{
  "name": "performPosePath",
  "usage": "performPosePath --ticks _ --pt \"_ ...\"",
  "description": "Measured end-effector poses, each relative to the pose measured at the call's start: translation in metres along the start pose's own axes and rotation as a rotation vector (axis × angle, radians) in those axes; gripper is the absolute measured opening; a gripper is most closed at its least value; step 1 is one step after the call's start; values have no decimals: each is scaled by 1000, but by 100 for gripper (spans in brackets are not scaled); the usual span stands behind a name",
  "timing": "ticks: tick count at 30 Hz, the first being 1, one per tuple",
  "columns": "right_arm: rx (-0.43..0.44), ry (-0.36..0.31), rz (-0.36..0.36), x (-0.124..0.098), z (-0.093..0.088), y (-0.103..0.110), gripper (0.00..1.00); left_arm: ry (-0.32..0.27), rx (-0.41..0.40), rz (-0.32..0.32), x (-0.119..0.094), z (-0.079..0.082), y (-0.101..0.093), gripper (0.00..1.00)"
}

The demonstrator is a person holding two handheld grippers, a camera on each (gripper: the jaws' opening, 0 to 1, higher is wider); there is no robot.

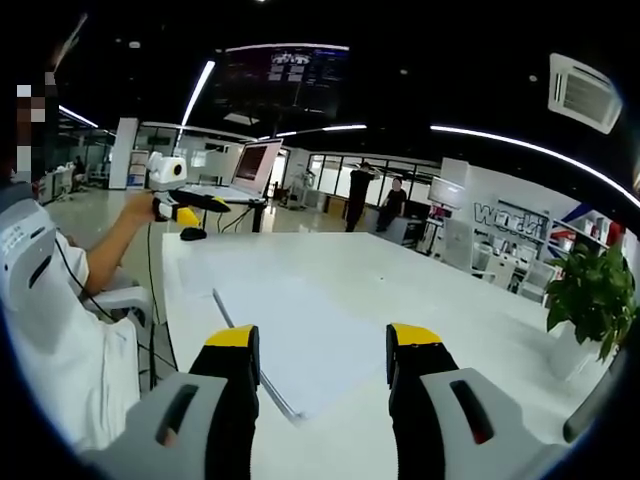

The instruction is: Grasp the top corner of one sheet in the document stack and pull a single sheet out from the document stack, separating that one sheet from the rest and lifting it clear until the single sheet is fully removed from the stack

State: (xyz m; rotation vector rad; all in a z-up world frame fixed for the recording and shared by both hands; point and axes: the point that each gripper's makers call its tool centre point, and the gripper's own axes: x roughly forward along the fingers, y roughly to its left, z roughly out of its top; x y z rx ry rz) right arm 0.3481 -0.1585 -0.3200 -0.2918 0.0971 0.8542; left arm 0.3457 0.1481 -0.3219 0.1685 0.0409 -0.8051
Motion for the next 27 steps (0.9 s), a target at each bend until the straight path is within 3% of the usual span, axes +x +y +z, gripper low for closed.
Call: performPosePath --ticks 8,19,27 --pt "-1 0 -4 0 1 1 50 3 9 -11 2 0 -3 59" --pt "6 5 -1 0 -3 -2 50 14 44 -74 33 6 -22 59" --pt "-1 1 2 -2 0 1 50 54 104 -128 51 -6 -38 63"
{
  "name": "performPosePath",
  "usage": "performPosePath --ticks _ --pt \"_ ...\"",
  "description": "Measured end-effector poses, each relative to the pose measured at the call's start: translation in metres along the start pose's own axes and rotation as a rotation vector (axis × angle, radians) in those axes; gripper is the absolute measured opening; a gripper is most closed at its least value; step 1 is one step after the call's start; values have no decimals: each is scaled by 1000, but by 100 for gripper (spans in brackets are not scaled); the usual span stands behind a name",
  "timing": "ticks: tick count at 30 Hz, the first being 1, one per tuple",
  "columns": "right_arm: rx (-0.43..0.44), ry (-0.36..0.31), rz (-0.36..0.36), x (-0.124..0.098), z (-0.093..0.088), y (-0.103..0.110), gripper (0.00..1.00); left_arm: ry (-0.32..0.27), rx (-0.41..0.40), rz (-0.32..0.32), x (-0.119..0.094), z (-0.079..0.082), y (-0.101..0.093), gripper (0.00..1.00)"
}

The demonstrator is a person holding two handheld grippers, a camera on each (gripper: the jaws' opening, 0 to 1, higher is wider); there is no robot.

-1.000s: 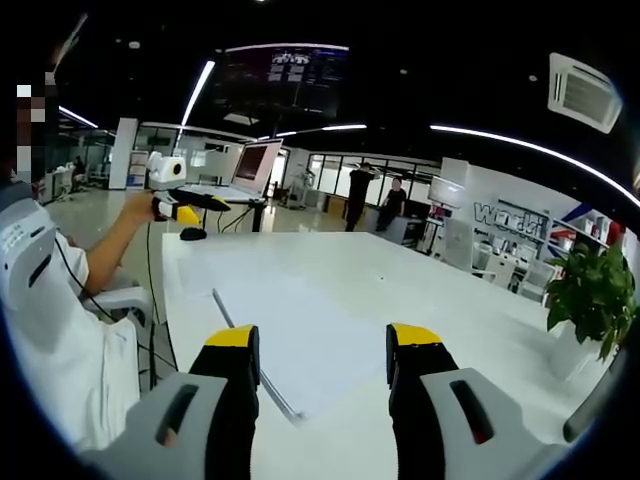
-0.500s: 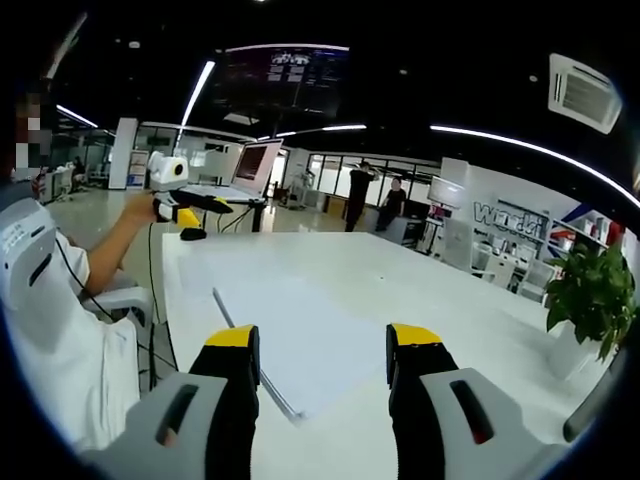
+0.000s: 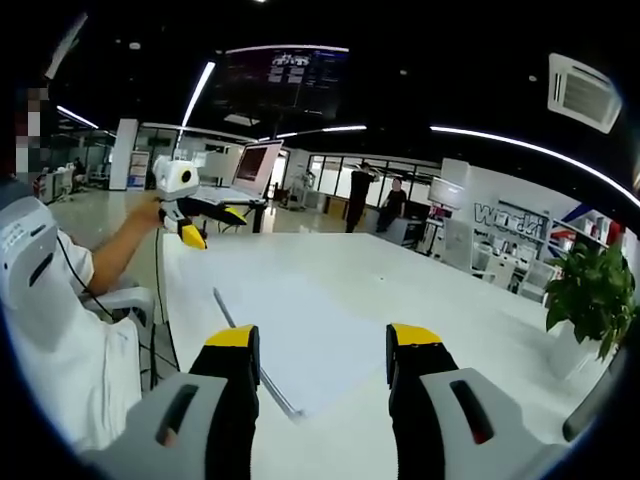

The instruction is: Grasp the top corner of one sheet in the document stack and pull a single sheet out from the document stack, separating that one sheet from the rest and lifting it clear until the single sheet is fully removed from the stack

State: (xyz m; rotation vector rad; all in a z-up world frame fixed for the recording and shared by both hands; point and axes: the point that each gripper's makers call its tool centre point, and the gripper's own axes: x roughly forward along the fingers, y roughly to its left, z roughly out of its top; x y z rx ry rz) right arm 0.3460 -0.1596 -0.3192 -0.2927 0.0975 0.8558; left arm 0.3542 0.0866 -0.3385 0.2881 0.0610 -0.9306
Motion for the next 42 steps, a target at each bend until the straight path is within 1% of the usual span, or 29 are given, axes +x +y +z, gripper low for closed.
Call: performPosePath --ticks 3,8,14,18,21,25,27,35,42 --pt "0 6 1 2 -2 0 50 -19 -11 -15 9 2 -2 63" --pt "0 16 4 4 -4 1 50 -7 14 -36 23 -1 -11 63" --pt "0 14 4 5 -3 2 50 25 29 -50 34 -11 -15 62" --pt "-3 20 7 6 -4 2 50 32 35 -66 44 -17 -18 62" --pt "-2 20 7 7 -4 1 50 36 34 -65 52 -22 -19 62" --pt "-3 24 7 7 -5 0 50 41 35 -80 62 -28 -25 62" --pt "-3 21 10 6 -4 1 50 53 37 -92 68 -34 -29 61" --pt "-2 22 8 6 -6 0 50 80 35 -110 80 -45 -38 60" --pt "-6 24 10 7 -6 2 50 95 40 -115 85 -53 -43 58"
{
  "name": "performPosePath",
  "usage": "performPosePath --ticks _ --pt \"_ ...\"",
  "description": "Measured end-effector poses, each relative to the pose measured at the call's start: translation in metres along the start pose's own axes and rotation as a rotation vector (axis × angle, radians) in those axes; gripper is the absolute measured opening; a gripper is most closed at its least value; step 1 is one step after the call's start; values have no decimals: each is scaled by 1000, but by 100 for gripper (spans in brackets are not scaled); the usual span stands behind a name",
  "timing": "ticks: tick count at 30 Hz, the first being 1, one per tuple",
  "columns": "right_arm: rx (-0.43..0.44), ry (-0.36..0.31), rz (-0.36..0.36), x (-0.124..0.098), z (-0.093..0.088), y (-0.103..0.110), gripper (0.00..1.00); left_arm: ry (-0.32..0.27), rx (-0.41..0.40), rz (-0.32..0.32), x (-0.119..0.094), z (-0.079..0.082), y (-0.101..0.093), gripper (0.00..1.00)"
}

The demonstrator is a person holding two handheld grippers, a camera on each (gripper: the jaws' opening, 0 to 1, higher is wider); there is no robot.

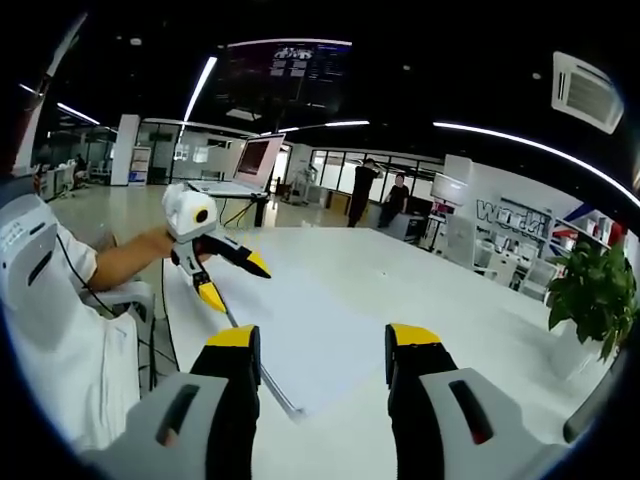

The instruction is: Grasp the top corner of one sheet in the document stack and pull a single sheet out from the document stack, separating that one sheet from the rest and lifting it clear until the single sheet is fully removed from the stack

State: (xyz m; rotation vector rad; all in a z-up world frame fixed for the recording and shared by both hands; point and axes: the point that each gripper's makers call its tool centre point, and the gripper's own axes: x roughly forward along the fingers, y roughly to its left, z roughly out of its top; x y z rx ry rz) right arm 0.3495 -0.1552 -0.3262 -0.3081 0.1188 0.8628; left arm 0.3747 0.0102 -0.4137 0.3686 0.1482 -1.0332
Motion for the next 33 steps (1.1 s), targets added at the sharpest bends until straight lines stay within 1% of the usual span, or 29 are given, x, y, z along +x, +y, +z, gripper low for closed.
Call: performPosePath --ticks 2,7,11,13,15,19,20,22,23,28,31,33 --pt "0 -1 0 0 0 0 50 -5 -1 4 2 0 -1 56" --pt "0 1 0 0 -1 0 50 -9 -7 0 10 -3 -6 54" --pt "-3 3 3 0 -1 1 50 5 -1 -11 16 -8 -12 53" --pt "-3 4 2 1 -1 1 50 14 -3 -8 18 -10 -13 51" --pt "-2 6 2 1 -2 0 50 20 -17 -4 18 -12 -13 49" --pt "-4 6 2 0 -2 1 50 25 -25 -6 18 -14 -14 48" --pt "-5 6 3 0 -2 1 50 26 -25 -6 19 -14 -14 46" --pt "-5 5 3 0 -1 1 50 34 -30 -18 19 -16 -17 41" --pt "-5 5 2 0 -1 1 50 34 -30 -21 20 -17 -17 40" --pt "-7 8 4 1 -2 1 50 37 -17 -20 22 -19 -18 39" --pt "-7 8 5 1 -2 2 50 29 -19 -22 22 -19 -18 37" --pt "-8 9 4 1 -2 2 50 36 -16 -21 23 -21 -18 35"
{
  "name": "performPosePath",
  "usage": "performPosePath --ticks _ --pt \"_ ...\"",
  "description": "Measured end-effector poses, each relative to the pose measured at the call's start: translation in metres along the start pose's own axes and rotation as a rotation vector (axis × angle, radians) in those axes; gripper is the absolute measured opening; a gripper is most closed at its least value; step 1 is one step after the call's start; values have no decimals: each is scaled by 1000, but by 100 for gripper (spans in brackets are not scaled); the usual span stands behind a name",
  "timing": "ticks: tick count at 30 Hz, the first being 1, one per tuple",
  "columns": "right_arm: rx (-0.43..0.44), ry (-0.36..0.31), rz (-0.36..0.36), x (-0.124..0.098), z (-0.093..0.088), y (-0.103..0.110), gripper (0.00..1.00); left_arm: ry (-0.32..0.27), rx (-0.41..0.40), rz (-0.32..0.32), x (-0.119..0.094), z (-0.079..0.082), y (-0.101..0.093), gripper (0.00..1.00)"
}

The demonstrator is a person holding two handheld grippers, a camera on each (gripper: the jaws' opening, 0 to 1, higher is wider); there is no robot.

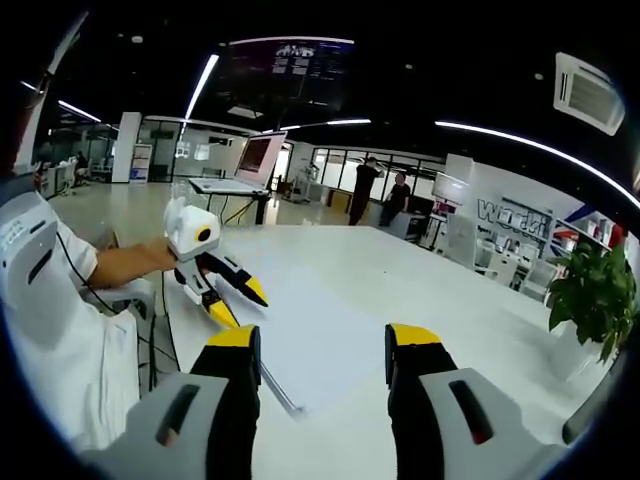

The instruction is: Grasp the top corner of one sheet in the document stack and pull a single sheet out from the document stack, separating that one sheet from the rest and lifting it clear until the single sheet is fully removed from the stack

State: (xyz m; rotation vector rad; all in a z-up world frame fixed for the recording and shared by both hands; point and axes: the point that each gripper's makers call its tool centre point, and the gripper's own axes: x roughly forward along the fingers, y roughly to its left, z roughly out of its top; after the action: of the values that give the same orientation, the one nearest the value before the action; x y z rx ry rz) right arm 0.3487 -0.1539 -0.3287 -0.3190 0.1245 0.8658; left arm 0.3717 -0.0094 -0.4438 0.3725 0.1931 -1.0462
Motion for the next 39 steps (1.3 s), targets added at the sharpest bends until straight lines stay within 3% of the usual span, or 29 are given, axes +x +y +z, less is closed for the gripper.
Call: performPosePath --ticks 3,14,39 --pt "0 0 1 0 0 0 50 23 -4 -9 1 -5 -3 33" --pt "0 -1 1 0 0 0 50 1 0 -14 0 -1 -2 27" --pt "0 -1 -3 -1 0 -2 49 33 20 -40 3 -12 -4 26"
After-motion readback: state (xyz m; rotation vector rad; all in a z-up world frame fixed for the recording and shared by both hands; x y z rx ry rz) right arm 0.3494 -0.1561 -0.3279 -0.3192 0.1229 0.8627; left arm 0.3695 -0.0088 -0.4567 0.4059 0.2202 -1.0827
